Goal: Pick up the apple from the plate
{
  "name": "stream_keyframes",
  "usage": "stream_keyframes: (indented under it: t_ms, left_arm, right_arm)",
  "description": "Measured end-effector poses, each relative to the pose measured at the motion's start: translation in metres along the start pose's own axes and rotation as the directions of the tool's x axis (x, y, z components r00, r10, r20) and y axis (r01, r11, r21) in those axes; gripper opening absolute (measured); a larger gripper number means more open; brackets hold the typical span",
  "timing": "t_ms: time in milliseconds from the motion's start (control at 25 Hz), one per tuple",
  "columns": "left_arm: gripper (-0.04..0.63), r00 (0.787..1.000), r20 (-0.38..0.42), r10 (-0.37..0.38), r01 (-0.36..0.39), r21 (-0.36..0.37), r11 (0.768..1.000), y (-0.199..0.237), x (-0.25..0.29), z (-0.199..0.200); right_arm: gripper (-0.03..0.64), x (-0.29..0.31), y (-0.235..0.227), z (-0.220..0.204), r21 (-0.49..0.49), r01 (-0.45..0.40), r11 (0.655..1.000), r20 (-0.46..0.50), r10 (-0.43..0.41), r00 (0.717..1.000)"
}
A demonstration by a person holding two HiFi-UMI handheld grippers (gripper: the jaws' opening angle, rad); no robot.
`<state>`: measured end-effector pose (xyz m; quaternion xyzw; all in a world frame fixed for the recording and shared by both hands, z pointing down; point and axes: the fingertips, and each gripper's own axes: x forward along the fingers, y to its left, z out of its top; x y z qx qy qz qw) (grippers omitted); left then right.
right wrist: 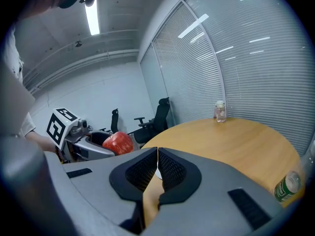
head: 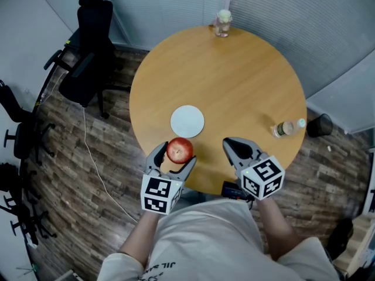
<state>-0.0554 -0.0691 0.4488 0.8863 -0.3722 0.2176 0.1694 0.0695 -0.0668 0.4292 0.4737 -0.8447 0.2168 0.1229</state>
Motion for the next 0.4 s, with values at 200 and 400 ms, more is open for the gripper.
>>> stream_keyframes:
  t_ms: [200, 400]
  left_arm:
    - [0.387, 1.0, -0.001, 0.003, -0.003, -0.001, 1.0, 0.0031, 0.0028, -0.0012]
    - [0.387, 1.0, -0.003, -0.001, 0.001, -0.005, 1.0, 0.0054, 0.0036, -0.0016]
  right_arm:
    - [0.031, 0.0032, 0.0001, -0.0012, 0.0, -0.007, 1.0, -0.005, 0.007, 1.0]
    - [0.031, 0.0053, 0.0, 0.0007, -0.014, -0.008, 1.0, -0.008, 0.008, 1.0]
